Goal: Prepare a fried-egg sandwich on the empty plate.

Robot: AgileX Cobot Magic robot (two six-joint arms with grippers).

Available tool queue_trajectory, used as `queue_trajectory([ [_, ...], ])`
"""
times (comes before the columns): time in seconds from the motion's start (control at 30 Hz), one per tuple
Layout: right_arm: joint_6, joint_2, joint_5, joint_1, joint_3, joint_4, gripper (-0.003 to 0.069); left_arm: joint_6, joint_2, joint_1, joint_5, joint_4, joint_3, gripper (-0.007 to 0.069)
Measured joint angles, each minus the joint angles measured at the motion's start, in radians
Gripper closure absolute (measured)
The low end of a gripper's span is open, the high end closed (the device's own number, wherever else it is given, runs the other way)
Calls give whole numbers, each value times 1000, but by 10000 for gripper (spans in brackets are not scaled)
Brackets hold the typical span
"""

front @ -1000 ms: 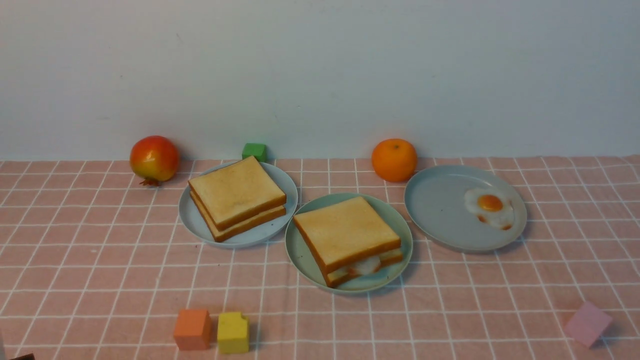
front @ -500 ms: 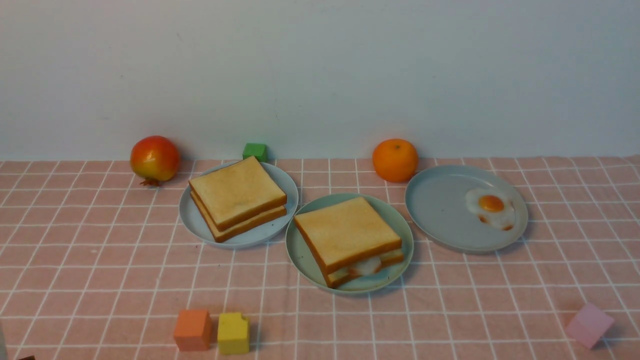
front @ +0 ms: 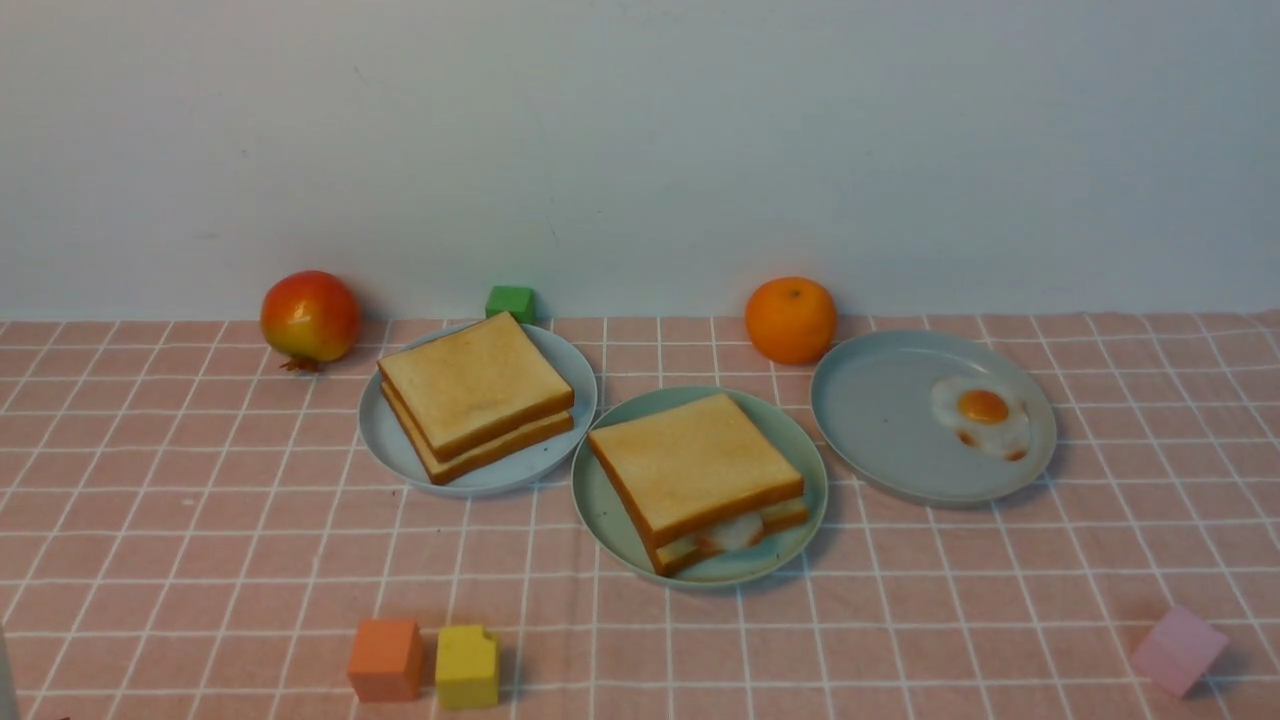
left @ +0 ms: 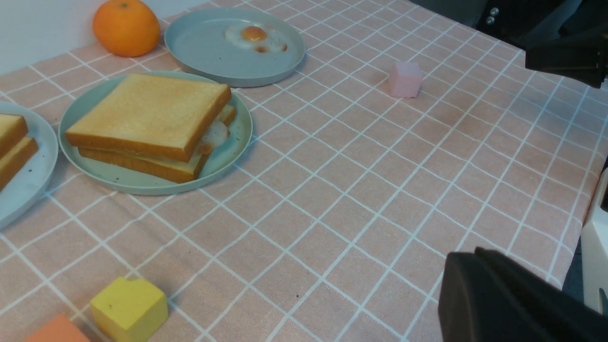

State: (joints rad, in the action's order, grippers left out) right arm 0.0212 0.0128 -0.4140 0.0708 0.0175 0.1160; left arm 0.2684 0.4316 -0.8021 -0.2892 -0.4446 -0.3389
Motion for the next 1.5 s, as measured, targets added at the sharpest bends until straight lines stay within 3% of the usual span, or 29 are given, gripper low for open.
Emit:
queue_trajectory([
  [0.33, 0, 0, 0, 0, 0, -1, 657, 5, 0, 0, 37, 13, 3, 612],
  [0.5, 0, 0, 0, 0, 0, -1, 652, -16, -12, 42, 211, 37, 5, 612],
  [0.7, 1, 0, 0, 0, 0, -1, 649, -226, -168, 337, 296, 137, 90, 612],
  [0.73, 1, 0, 0, 0, 0, -1, 649, -226, -168, 348, 289, 145, 90, 612],
  [0.77, 1, 0, 0, 0, 0, -1, 649, -298, -235, 449, 282, 213, 142, 612],
  [0.8, 1, 0, 0, 0, 0, -1, 649, -318, -243, 449, 281, 221, 157, 612],
  [0.9, 1, 0, 0, 0, 0, -1, 649, -486, -372, 599, 240, 329, 295, 612],
  [0.97, 1, 0, 0, 0, 0, -1, 649, -579, -431, 654, 141, 371, 355, 612],
  [1.03, 1, 0, 0, 0, 0, -1, 649, -618, -440, 672, 5, 394, 364, 612],
  [1.13, 1, 0, 0, 0, 0, -1, 649, -636, -441, 679, -48, 406, 363, 612],
  [1.5, 1, 0, 1, 0, 1, -3, 641, -641, -441, 679, -56, 409, 361, 612],
])
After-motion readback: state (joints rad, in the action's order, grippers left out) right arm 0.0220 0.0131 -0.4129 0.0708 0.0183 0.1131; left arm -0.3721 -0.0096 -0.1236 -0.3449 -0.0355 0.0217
